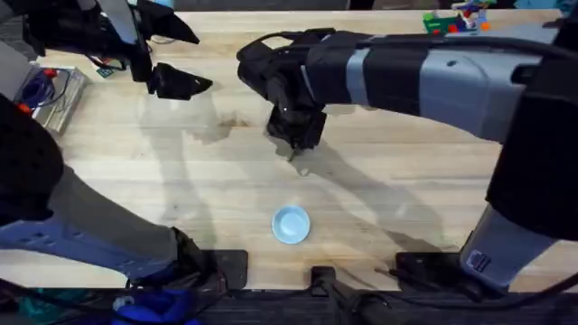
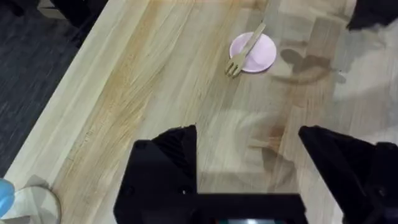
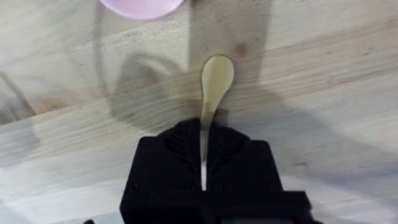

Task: Pick up a utensil and set it on the pink plate, then put the other utensil in the container.

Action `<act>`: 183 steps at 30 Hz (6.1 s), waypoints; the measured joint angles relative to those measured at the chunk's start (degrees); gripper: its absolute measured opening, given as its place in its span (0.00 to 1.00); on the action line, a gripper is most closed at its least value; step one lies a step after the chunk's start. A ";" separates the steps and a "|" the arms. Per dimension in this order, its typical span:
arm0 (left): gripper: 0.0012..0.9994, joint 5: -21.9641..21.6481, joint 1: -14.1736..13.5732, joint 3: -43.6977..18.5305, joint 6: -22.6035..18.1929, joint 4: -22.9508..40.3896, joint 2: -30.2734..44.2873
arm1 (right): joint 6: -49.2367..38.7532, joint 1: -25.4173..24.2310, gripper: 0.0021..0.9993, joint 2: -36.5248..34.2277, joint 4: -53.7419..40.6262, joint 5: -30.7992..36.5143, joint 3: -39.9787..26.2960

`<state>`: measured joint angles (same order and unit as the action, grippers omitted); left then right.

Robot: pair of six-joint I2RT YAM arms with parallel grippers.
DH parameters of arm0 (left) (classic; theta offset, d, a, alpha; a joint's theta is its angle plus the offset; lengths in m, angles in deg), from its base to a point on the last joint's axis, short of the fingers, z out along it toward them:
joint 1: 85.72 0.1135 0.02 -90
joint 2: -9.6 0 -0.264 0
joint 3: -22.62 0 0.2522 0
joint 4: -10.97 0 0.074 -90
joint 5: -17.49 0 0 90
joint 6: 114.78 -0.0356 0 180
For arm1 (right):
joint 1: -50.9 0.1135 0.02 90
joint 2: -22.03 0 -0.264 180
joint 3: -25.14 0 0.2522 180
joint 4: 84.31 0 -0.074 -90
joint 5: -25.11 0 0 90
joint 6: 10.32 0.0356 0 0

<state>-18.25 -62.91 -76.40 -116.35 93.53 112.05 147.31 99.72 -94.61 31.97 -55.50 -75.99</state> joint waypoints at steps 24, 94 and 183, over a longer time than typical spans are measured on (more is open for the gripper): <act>0.99 0.37 -0.40 0.00 -0.02 -0.72 0.00 | -26.12 -7.10 0.03 11.81 -8.96 -1.75 -2.89; 0.99 24.16 -25.14 -0.70 20.33 -24.74 16.11 | -122.77 -60.74 0.03 7.09 23.27 -87.54 1.51; 0.99 24.15 -25.14 -0.70 20.50 -24.74 16.11 | -147.00 -61.37 0.94 -7.50 13.33 -83.97 8.20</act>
<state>5.90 -88.04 -77.10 -95.85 68.79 128.16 0.31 38.34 -102.11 45.31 -139.48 -67.80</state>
